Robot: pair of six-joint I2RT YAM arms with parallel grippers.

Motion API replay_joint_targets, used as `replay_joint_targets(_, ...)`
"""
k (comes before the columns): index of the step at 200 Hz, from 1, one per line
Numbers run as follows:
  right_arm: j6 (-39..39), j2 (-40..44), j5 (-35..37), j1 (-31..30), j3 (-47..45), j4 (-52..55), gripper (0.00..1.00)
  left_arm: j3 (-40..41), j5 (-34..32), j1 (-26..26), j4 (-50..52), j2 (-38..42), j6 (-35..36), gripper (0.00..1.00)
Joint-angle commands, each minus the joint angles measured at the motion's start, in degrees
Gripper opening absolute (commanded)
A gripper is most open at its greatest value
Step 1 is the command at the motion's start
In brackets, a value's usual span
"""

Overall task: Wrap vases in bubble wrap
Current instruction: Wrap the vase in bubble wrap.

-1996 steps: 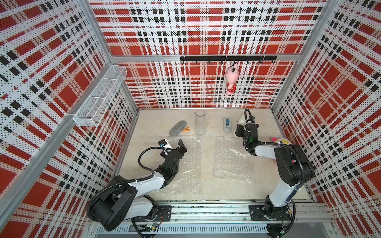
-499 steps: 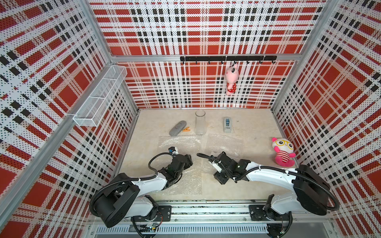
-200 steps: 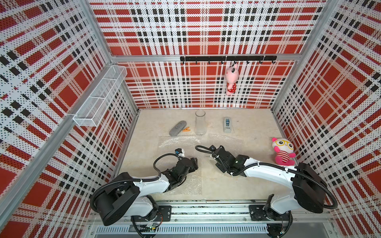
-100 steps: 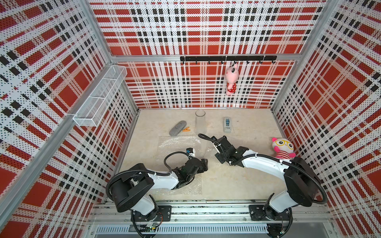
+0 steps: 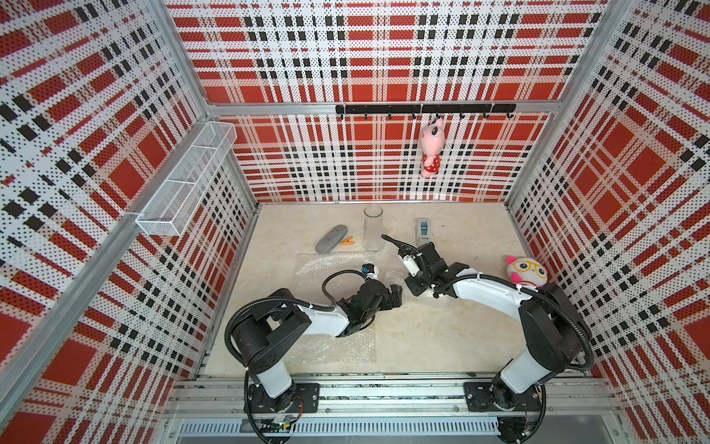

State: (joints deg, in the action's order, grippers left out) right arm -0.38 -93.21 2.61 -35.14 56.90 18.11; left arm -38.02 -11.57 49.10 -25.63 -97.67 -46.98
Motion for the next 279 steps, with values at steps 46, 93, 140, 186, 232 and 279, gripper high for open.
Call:
replay_joint_targets(46,0.12,6.12,-1.29,2.26,3.25,2.61,0.0,-4.25,3.73,-2.78,-0.65,-4.38,2.33,0.98)
replay_joint_targets(93,2.29,13.85,0.52,2.01,1.63,7.25,0.32,-5.86,4.59,-3.48,-0.45,-5.94,2.42,0.98)
replay_joint_targets(140,4.86,20.26,-10.95,1.29,-7.29,3.61,0.19,-6.88,5.17,-4.78,-0.06,-6.3,2.42,0.98)
replay_joint_targets(186,4.13,13.1,-8.74,1.38,-5.25,5.27,0.17,-7.93,5.88,-5.64,0.88,-6.82,2.53,0.98)
replay_joint_targets(232,2.16,4.18,-8.84,3.67,-1.82,5.61,0.09,-8.72,7.0,-6.38,1.76,-8.23,2.51,0.98)
replay_joint_targets(279,1.76,-0.15,-11.75,6.53,-0.76,4.21,0.07,-9.35,7.32,-6.65,2.38,-9.06,2.73,0.98)
